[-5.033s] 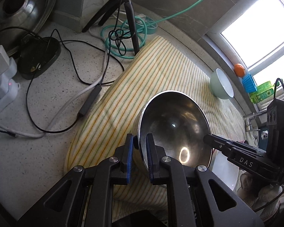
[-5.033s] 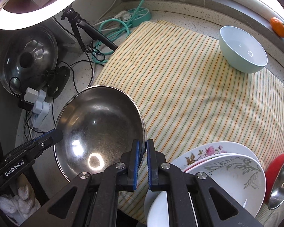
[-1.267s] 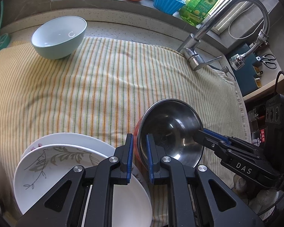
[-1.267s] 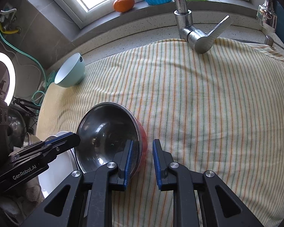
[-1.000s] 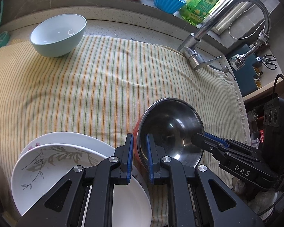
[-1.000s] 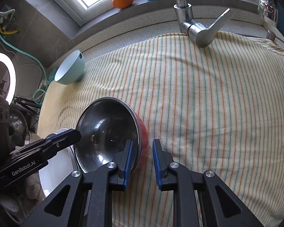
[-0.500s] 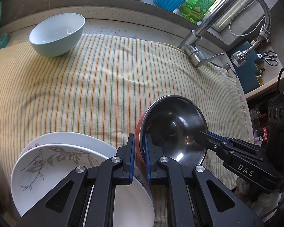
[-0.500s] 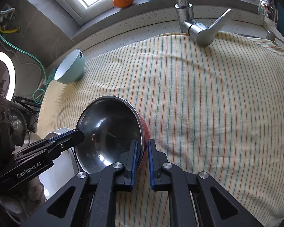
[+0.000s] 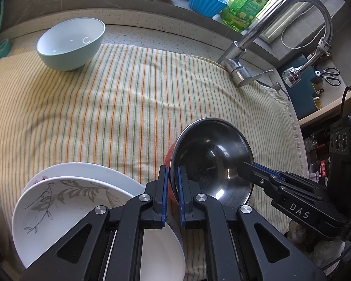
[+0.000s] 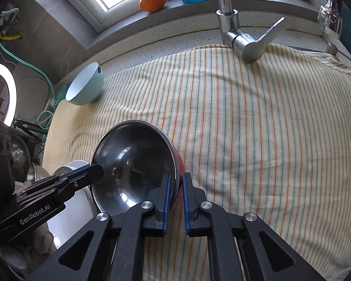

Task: Organize plates and bowls
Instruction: 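Lift the red-backed steel bowl with both grippers and carry it to the large bowl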

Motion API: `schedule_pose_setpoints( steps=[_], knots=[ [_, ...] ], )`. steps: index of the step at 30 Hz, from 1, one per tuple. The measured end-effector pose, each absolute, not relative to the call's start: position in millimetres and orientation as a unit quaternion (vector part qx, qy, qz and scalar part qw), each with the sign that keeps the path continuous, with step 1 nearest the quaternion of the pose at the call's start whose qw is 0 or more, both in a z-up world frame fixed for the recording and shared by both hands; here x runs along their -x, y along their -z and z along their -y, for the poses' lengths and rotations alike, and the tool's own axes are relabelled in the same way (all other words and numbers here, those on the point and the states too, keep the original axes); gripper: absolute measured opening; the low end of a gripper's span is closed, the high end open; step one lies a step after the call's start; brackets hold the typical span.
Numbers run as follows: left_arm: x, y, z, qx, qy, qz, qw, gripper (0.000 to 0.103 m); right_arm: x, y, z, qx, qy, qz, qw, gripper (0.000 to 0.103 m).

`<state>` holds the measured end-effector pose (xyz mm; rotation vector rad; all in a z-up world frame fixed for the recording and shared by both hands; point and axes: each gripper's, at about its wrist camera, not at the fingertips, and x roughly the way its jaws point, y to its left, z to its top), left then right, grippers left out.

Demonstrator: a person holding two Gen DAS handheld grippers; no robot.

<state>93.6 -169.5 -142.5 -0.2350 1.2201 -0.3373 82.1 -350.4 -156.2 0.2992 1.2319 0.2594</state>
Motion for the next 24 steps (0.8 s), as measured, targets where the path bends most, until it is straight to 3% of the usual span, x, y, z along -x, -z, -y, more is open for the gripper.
schedule_pose_setpoints(
  steps=[24],
  knots=[
    [-67,84,123,0.143,0.151,-0.506,0.837,0.007,-68,94,322,-0.143,-0.148,-0.54,0.816,0.009]
  ],
)
